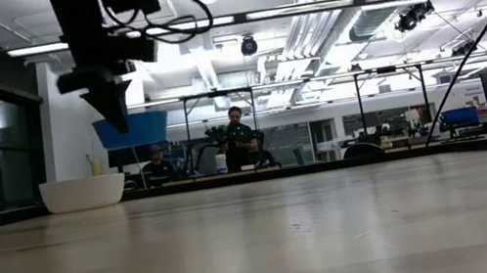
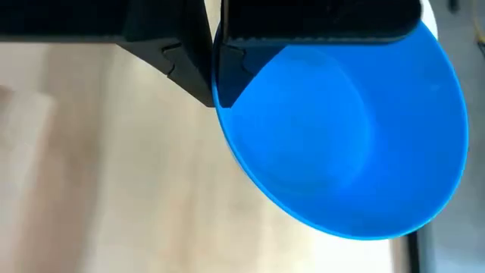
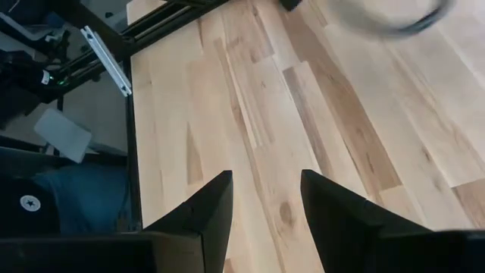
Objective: Nest bowls inside each other
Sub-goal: Stack the blue bowl on the white bowl
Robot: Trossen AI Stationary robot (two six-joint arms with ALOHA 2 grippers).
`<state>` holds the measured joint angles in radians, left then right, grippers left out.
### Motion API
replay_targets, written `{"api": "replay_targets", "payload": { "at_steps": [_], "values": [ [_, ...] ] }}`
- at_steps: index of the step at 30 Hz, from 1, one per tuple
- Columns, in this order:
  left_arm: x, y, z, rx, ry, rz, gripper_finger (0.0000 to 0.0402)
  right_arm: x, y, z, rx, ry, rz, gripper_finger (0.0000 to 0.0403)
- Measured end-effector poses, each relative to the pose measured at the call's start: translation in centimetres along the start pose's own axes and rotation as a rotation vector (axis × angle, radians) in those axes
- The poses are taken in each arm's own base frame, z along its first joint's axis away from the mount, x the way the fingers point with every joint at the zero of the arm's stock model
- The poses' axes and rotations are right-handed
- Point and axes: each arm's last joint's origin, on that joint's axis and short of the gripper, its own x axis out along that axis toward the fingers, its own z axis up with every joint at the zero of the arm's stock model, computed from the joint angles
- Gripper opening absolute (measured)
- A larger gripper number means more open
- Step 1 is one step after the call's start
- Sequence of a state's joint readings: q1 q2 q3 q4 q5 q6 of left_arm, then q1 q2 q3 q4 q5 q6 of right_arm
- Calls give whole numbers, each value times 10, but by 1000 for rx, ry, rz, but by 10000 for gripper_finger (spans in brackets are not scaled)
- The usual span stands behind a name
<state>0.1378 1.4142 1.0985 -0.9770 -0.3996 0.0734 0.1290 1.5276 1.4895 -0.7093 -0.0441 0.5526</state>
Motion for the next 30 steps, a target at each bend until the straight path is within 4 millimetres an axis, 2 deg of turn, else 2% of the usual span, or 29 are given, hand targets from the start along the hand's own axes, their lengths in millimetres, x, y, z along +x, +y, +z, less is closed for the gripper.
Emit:
{"api": "replay_targets", "payload": {
  "at_steps": [4, 9, 13, 16, 19, 30],
  "values": [
    [6, 37, -13, -158, 61, 56, 0, 0, 4, -2, -10, 3, 8, 150],
    [19, 86, -42, -380, 129, 123, 0, 0, 10, -6, -20, 11, 21, 150],
    [25, 113, -62, -492, 44, 70, 0, 0, 13, -8, -29, 8, 13, 150],
    [31, 126, -74, -539, 3, 7, 0, 0, 13, -8, -30, 8, 14, 150],
    [36, 134, -84, -560, 34, 38, 0, 0, 13, -8, -30, 8, 13, 150],
    [56, 144, -106, -637, 119, 44, 0, 0, 13, -8, -31, 6, 13, 150]
  ]
}}
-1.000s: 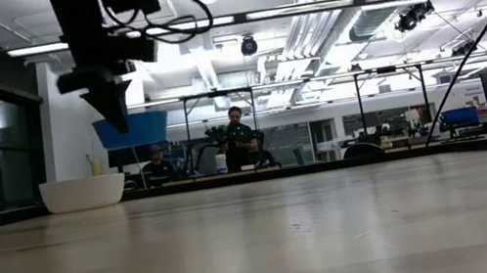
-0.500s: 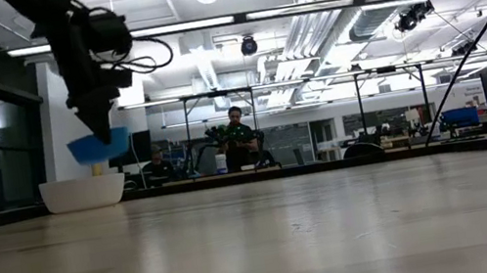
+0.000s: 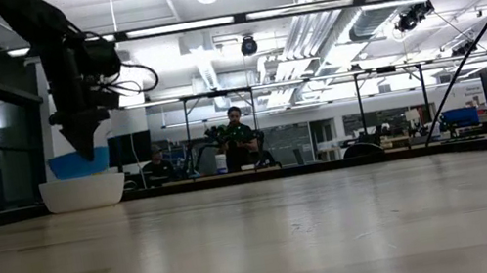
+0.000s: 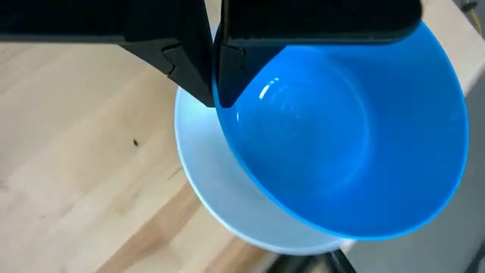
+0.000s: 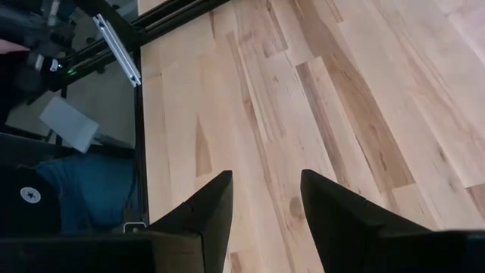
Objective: Nest bowls inside each other
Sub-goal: Stack the blue bowl on the white bowl
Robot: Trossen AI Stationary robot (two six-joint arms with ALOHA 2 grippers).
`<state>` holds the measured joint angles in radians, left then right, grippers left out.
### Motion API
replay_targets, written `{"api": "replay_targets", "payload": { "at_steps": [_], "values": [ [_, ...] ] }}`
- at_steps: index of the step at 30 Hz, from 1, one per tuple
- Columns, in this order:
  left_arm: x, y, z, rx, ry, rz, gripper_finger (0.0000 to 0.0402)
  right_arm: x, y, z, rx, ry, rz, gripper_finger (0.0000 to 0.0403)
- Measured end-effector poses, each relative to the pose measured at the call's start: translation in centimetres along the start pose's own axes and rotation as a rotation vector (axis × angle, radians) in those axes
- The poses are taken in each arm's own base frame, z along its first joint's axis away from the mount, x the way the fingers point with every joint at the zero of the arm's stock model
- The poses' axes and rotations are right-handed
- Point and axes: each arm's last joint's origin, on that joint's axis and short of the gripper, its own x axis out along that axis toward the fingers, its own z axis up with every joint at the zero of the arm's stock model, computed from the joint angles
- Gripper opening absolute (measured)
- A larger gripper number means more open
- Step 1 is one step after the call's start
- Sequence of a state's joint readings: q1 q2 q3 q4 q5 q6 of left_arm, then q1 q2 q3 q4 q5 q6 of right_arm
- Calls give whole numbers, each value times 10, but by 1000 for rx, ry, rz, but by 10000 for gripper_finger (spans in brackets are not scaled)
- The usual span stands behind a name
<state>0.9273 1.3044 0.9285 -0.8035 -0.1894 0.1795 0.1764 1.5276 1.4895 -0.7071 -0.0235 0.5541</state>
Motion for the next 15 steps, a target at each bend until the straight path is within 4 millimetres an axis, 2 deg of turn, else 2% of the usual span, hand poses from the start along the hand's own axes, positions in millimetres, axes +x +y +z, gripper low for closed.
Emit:
{"api": "replay_targets", "payload": {
  "at_steps": [15],
  "values": [
    [51, -6, 8, 23, 118, -15, 0, 0, 0, 0, 0, 2, 4, 150]
  ]
}}
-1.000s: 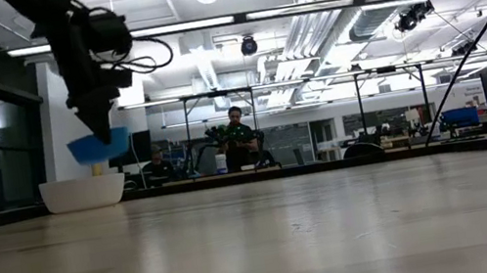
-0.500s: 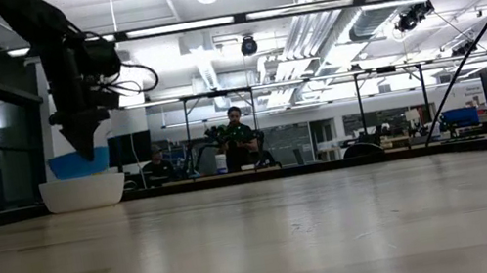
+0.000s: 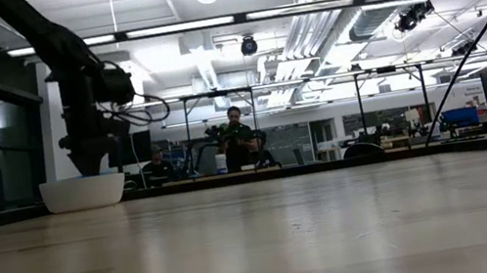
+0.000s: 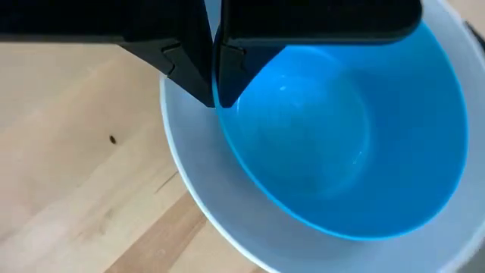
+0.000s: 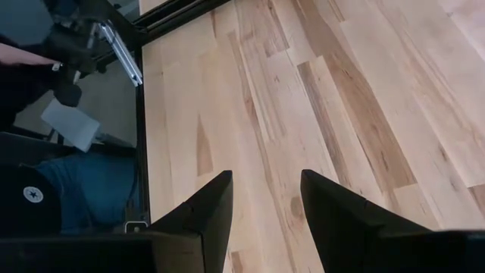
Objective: Nest bowls inside each other
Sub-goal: Stack the blue bowl on the white bowl
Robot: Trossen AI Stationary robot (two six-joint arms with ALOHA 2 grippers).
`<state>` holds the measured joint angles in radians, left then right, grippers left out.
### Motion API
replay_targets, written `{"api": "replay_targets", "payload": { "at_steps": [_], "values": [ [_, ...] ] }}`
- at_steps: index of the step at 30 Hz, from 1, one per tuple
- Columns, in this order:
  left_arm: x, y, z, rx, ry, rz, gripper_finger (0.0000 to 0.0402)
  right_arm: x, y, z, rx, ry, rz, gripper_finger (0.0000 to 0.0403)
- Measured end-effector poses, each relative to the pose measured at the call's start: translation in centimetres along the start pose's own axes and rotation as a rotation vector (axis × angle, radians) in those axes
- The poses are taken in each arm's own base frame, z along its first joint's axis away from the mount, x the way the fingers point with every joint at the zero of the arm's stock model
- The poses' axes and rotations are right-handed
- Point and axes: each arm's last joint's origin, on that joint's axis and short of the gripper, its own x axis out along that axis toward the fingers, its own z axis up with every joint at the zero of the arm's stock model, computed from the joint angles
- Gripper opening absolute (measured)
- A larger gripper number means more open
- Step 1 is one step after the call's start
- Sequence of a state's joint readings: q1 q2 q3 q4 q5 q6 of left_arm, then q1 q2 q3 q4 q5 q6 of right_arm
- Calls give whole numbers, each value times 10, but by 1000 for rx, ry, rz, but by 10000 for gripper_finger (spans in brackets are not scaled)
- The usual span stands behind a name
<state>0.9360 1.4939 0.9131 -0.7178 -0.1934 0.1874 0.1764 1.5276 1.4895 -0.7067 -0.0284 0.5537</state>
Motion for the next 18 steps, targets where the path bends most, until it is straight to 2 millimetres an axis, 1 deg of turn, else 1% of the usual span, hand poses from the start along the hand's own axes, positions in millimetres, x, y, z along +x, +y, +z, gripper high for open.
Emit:
{"api": "replay_targets", "payload": {
  "at_steps": [3, 7, 12, 18],
  "values": [
    [8, -1, 2, 24, 21, -3, 3, 0, 0, 0, 0, 0, 0, 150],
    [16, -2, 3, 49, 44, 13, 25, 0, 0, 0, 1, 0, 1, 150],
    [16, -1, 4, 51, 41, 53, 46, 0, 0, 0, 1, 2, 3, 150],
    [15, 0, 4, 51, 40, 56, 59, 0, 0, 0, 0, 2, 4, 150]
  ]
}}
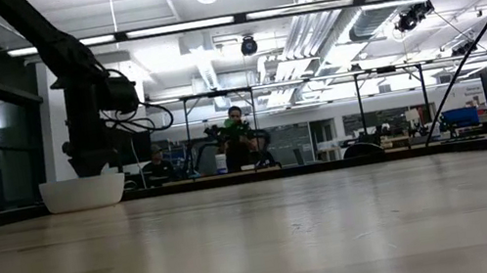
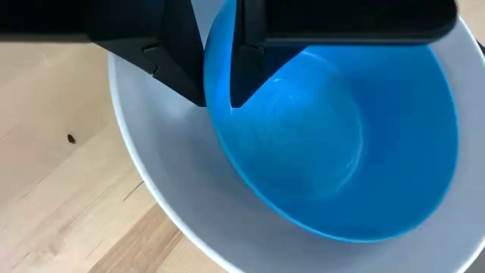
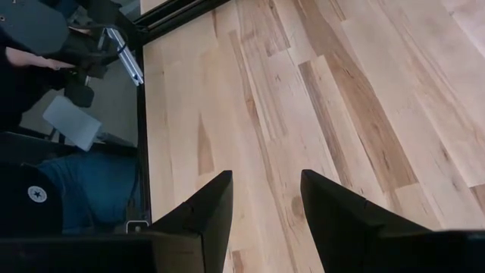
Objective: Nest bowls inside each other
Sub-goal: Stack the blue bowl on the white bowl, then stack the yellow bowl on the blue bowl
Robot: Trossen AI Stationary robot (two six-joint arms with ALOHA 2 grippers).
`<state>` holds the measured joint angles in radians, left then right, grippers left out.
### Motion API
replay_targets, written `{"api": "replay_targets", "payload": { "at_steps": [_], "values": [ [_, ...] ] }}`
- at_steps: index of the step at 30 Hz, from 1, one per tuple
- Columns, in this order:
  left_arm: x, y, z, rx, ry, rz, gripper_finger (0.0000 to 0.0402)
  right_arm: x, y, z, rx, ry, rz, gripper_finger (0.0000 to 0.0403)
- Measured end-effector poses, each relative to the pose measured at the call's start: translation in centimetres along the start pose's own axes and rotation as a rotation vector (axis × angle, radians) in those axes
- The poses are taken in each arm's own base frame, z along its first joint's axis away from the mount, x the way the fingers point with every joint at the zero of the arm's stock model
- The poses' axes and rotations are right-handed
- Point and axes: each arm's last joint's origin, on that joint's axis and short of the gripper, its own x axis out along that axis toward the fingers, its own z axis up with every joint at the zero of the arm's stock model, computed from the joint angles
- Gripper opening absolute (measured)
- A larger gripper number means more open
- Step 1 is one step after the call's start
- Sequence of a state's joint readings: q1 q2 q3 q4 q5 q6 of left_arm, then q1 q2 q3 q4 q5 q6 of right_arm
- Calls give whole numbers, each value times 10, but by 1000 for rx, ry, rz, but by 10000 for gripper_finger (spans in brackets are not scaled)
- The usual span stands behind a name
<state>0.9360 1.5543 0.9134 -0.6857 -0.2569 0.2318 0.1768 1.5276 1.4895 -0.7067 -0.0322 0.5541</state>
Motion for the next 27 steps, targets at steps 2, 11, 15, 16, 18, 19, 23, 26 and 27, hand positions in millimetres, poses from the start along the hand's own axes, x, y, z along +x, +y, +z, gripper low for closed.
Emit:
{"api": "replay_targets", "payload": {
  "at_steps": [2, 11, 15, 16, 18, 19, 23, 26, 27],
  "values": [
    [0, 0, 0, 0, 0, 0, 60, 0, 0, 0, 0, 0, 0, 150],
    [-16, 5, 9, 3, 2, -43, 61, 0, 0, 0, 0, 0, 0, 150],
    [-21, 6, 11, 7, 7, -63, 61, 0, 0, 0, 0, 0, 0, 150],
    [-23, 7, 12, 7, 9, -63, 61, 0, 0, 0, 0, 0, 0, 150],
    [-26, 8, 12, 8, 17, -65, 61, 0, 0, 0, 0, 0, 0, 150],
    [-28, 9, 13, 7, 20, -66, 61, 0, 0, 0, 0, 0, 1, 150],
    [-36, 11, 16, 8, 34, -69, 61, 0, 0, 0, 0, 0, 0, 150],
    [-43, 14, 19, 1, 34, -70, 61, 0, 0, 0, 0, 0, 1, 150],
    [-46, 15, 20, -6, 36, -78, 61, 0, 0, 0, 0, 0, 0, 150]
  ]
}}
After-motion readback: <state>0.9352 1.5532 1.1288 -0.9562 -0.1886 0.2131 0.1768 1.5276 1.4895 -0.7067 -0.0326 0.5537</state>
